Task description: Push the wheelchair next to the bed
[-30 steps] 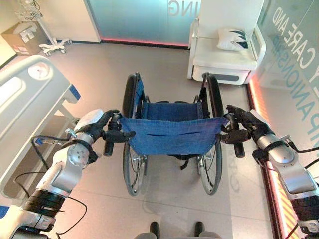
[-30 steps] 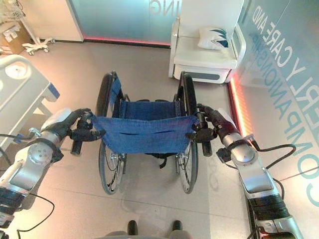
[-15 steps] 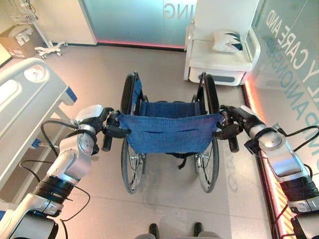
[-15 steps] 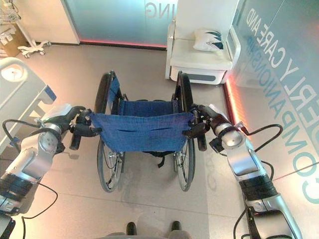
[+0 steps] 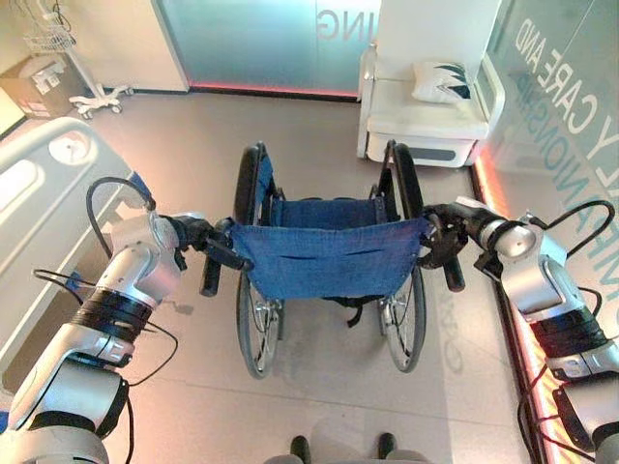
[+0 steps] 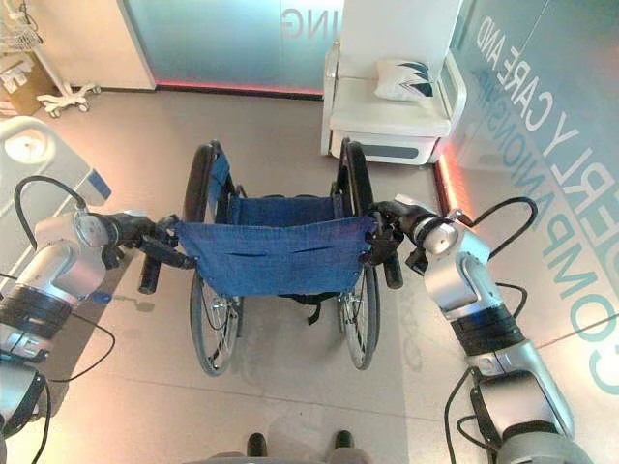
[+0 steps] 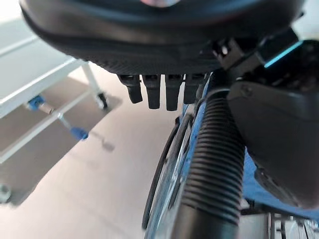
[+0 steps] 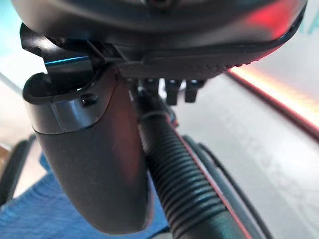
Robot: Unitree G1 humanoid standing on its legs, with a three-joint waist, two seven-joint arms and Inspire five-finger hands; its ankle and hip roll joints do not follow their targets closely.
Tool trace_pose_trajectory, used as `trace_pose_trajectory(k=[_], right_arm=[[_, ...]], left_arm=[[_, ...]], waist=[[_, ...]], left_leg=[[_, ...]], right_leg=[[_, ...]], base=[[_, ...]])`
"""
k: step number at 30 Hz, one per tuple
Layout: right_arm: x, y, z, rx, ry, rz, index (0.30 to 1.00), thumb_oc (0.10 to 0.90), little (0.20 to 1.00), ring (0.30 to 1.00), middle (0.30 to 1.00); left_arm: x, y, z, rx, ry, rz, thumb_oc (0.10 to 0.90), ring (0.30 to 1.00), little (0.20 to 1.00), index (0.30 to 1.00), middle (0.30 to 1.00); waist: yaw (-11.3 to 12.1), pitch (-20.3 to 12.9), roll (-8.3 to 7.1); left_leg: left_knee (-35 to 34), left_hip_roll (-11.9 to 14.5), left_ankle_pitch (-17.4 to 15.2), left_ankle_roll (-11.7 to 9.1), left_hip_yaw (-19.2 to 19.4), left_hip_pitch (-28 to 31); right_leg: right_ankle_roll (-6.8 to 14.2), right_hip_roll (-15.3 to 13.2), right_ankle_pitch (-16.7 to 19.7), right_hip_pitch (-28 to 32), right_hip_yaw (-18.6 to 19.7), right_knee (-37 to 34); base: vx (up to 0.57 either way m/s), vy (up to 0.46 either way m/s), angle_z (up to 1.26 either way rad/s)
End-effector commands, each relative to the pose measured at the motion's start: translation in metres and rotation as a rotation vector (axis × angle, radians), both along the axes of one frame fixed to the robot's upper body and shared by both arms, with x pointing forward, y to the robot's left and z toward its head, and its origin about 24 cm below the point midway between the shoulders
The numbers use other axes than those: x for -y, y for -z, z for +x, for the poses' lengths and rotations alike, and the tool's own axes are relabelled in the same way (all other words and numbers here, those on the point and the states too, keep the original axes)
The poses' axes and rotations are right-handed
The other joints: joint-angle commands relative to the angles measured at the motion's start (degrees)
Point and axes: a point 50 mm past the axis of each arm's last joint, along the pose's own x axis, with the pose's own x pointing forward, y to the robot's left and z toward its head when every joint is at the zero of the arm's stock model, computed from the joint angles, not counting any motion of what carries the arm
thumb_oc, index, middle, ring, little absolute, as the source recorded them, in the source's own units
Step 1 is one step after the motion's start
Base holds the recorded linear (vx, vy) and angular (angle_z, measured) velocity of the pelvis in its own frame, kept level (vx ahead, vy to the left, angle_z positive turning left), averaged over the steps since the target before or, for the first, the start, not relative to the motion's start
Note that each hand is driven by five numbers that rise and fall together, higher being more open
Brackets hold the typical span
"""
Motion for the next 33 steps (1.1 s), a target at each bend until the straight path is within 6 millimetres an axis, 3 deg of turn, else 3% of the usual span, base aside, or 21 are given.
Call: trace_pose_trajectory(k=[1,12,14,16,21,25,30,33], right_arm=[[0.083,0.029,-0.021,-0.291,0.39,-0.25,0.9,0.8,0.9,0.9,0.9],[0.068,0.043,-0.01,-0.484,0.431,-0.303,0.9,0.8,0.9,0.9,0.9],[0.07,0.047,-0.011,-0.445,0.486,-0.288,0.9,0.8,0.9,0.9,0.9],[0.073,0.059,-0.008,-0.294,0.578,-0.183,0.9,0.8,0.9,0.9,0.9],[0.058,0.067,-0.003,-0.097,0.706,0.068,0.9,0.8,0.9,0.9,0.9],[0.066,0.086,-0.016,-0.146,0.788,0.144,0.9,0.8,0.9,0.9,0.9],[0.098,0.123,-0.054,-0.451,0.814,0.072,0.9,0.8,0.9,0.9,0.9],[0.104,0.133,-0.062,-0.555,0.807,0.065,0.9,0.8,0.9,0.9,0.9]], left_arm=[[-0.087,0.014,-0.035,-0.173,-0.375,0.241,0.8,0.9,0.9,0.9,0.9],[-0.058,0.027,-0.009,-0.13,-0.286,0.197,0.8,0.9,0.9,0.9,0.9],[-0.055,0.029,-0.007,-0.112,-0.279,0.193,0.8,0.9,0.9,0.9,0.9],[-0.05,0.034,-0.004,-0.096,-0.266,0.191,0.8,0.9,0.9,0.9,0.9],[-0.044,0.044,-0.005,-0.092,-0.268,0.18,0.8,0.9,0.9,0.9,0.9],[-0.045,0.053,-0.011,-0.092,-0.275,0.166,0.8,0.9,0.9,0.9,0.9],[-0.049,0.063,-0.02,-0.108,-0.278,0.173,0.8,0.9,0.9,0.9,0.9],[-0.048,0.064,-0.02,-0.115,-0.27,0.178,0.8,0.9,0.9,0.9,0.9]], waist=[[2.09,-0.45,-0.65],[2.5,-0.97,-0.67],[2.56,-0.91,-0.62],[2.63,-0.93,-0.32],[2.56,-0.47,0.07],[2.12,0.09,0.35],[1.97,0.44,0.3],[2.35,0.52,0.07]], left_leg=[[3.82,-3.28,-5.72,1.32,-0.07,0.16],[3.79,-3.26,-5.62,0.64,-0.48,0.39],[3.77,-3.23,-5.58,0.55,-0.51,0.39],[3.69,-3.24,-5.66,0.63,-0.86,0.6],[4.16,-3.23,-5.96,0.62,-1.03,0.2],[4.23,-3.35,-6.09,0.73,-0.8,0.04],[3.88,-3.43,-5.89,0.81,-0.63,0.2],[3.72,-3.38,-5.67,0.87,-0.53,0.38]], right_leg=[[-0.69,2.48,0.07,-1.44,-0.41,3.41],[-0.95,2.17,0.26,-0.62,-0.59,2.65],[-0.98,2.11,0.34,-0.52,-0.64,2.52],[-1.0,2.1,0.14,-0.4,-0.45,2.69],[-0.95,1.95,0.07,-0.83,-0.16,3.11],[-1.04,1.95,0.14,-1.05,0.04,3.14],[-0.99,1.82,0.35,-1.07,-0.12,2.96],[-0.98,1.75,0.46,-0.89,-0.4,2.92]], base=[[0.0,0.0,0.0],[0.01,0.0,0.02],[0.0,0.0,0.0],[0.0,0.0,0.0],[0.0,0.007,0.01],[-0.02,0.025,-0.01],[-0.01,0.014,0.0],[0.0,0.0,0.0]])
